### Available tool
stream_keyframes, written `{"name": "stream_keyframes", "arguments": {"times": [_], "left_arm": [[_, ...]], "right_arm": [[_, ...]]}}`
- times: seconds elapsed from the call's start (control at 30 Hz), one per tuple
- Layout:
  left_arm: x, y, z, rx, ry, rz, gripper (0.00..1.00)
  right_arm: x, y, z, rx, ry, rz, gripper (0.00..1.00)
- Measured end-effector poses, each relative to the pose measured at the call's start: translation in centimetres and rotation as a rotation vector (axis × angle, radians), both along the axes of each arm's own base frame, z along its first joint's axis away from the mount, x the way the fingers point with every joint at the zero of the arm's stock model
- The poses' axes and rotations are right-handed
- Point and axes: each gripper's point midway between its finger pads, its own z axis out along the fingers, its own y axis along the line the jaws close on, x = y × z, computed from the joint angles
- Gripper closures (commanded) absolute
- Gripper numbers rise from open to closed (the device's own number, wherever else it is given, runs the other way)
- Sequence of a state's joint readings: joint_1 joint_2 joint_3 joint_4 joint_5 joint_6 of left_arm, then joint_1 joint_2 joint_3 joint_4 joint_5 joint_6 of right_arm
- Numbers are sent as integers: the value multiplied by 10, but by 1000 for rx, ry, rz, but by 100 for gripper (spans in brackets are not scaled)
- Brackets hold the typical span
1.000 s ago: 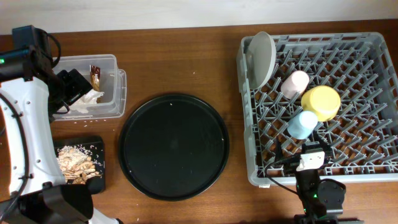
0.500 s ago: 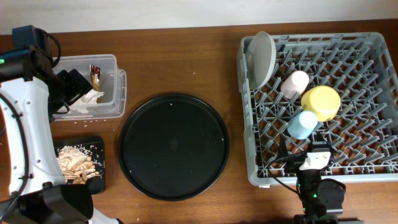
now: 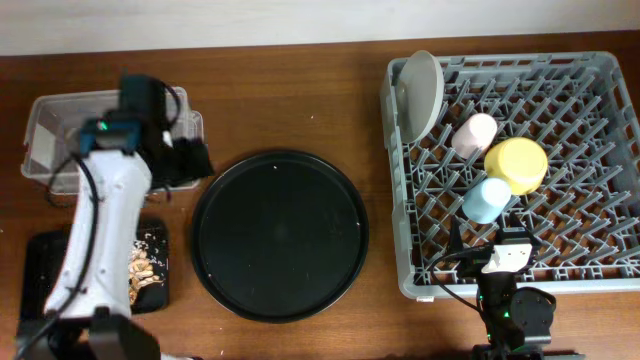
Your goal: Sort waste into correct bins and load items into the dishwasher rack
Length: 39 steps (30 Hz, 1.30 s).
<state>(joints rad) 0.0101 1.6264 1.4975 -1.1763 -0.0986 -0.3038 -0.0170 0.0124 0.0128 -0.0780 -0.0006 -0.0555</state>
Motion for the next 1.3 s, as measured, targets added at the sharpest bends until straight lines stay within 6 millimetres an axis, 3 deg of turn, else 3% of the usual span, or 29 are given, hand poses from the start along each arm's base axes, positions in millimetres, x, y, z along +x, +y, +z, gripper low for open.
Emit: {"name": "stream_keyframes", "arguments": {"times": [0.03, 0.07, 0.23, 0.37, 0.5, 0.63, 0.7, 0.73, 0.77, 0.8, 1.3], "left_arm": [[-8, -5, -4, 1, -88, -32, 1], [2, -7, 0, 2, -237, -61, 1], [-57, -30, -34, 13, -708, -286, 1], [-80, -31, -35, 43, -892, -303, 1], [-84, -31, -35, 69, -1060, -302, 1], [-88, -31, -30, 79, -1121, -301, 1], [-97, -29, -44, 78, -1066, -295, 1], [-99, -29, -43, 81, -1075, -292, 1], [-102, -28, -17, 102, -1185, -284, 1], [-103, -27, -13, 108, -1205, -281, 1], [-103, -25, -12, 119, -1207, -268, 1]], "right_arm": [[0, 0, 0, 0, -1, -1, 1], [0, 0, 0, 0, -1, -1, 1], [0, 0, 1, 0, -2, -1, 1], [0, 0, 1, 0, -2, -1, 1], [0, 0, 1, 0, -2, -1, 1], [0, 0, 1, -1, -2, -1, 1], [0, 0, 1, 0, -3, -1, 1], [0, 0, 1, -1, -3, -1, 1], [0, 0, 1, -1, -3, -1, 1], [0, 0, 1, -1, -3, -1, 1], [0, 0, 1, 0, -3, -1, 1]]}}
